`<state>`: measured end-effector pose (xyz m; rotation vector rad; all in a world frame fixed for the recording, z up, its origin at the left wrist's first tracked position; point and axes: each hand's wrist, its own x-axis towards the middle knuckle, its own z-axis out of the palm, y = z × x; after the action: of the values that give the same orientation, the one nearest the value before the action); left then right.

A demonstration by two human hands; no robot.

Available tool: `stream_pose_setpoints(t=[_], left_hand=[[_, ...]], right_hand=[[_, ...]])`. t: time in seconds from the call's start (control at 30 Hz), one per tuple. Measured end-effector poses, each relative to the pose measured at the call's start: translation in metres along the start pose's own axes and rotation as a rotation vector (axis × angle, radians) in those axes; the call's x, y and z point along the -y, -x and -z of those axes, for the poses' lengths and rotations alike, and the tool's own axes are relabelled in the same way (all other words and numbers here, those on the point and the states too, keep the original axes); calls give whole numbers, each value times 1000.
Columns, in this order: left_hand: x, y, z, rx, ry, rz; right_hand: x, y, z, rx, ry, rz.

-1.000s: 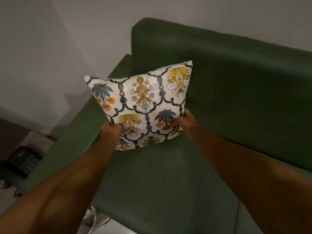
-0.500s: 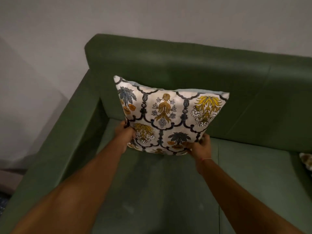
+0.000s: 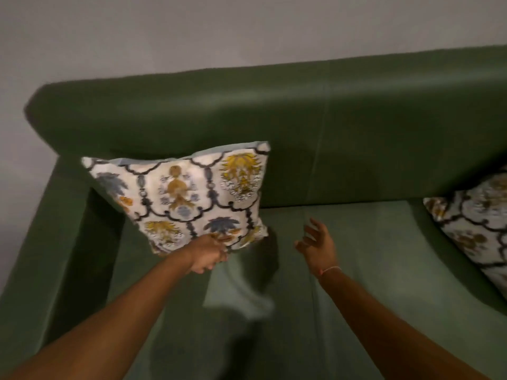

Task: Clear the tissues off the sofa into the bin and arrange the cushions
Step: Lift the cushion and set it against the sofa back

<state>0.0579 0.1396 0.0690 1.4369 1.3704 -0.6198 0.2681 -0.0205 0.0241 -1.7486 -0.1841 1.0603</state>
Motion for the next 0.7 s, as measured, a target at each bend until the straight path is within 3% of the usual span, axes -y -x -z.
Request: stream_pose_setpoints(t=[0.07,0.27,0.53,0.7], left_hand=[[-54,-7,-40,-15,19,-146],[-209,-42,-169,-42,13,-369],[-406,-64,-295,-29,-156,-580],[-489,-64,-347,83,-175,-616]], right_hand=[[-2,-1,52,-114,-34,-19],[-3,-3,203,-454,-148,-100],[-1,-10,390,-1118,-314,-45],[-6,-17,453,-1032,-507,-94]])
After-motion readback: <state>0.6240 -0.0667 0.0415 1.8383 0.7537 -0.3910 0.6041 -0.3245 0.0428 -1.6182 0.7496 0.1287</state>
